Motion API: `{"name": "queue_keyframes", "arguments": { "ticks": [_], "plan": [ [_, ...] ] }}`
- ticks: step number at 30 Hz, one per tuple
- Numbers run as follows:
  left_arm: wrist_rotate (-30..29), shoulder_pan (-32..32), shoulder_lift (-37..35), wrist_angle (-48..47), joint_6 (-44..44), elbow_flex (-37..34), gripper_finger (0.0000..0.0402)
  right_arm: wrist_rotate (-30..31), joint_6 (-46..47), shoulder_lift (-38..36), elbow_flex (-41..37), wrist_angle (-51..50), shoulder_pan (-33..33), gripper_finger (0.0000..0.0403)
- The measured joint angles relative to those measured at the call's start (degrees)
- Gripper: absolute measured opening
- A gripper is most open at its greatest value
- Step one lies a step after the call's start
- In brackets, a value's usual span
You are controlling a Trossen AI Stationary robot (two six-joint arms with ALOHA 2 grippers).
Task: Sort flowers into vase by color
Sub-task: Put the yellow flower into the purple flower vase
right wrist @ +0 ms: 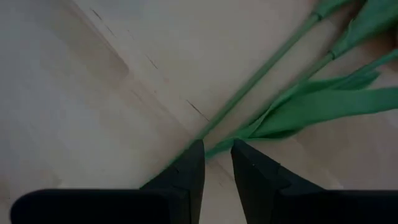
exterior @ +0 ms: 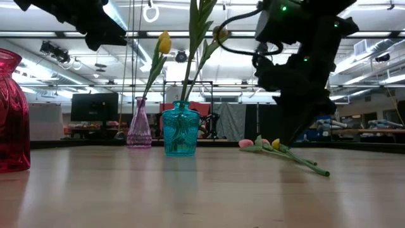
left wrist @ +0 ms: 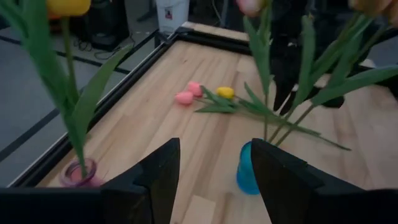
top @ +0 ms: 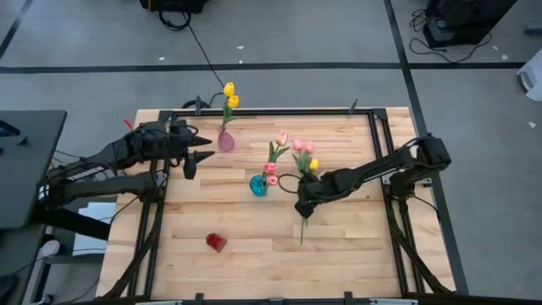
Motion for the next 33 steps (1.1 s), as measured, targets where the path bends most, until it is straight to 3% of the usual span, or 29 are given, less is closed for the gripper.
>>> {"name": "queue_keyframes", "arguments": {
  "ticks": [6,12,33],
  "plan": [
    [-1.7,-2.13,0.0,0.09,0.24,0.0,0.0201,1.2,2.84,5.61,5.45,-7.22,0.32,0.0095],
    [-2.3,-2.44,0.02,-0.04,0.69,0.0,0.0201,1.33,2.99,8.49,7.91,-7.47,0.31,0.0097],
    [-3.13,-2.43,0.04,-0.25,1.12,0.0,0.0201,0.86,3.25,6.44,7.87,-7.1,1.29,0.0096]
  ]
}}
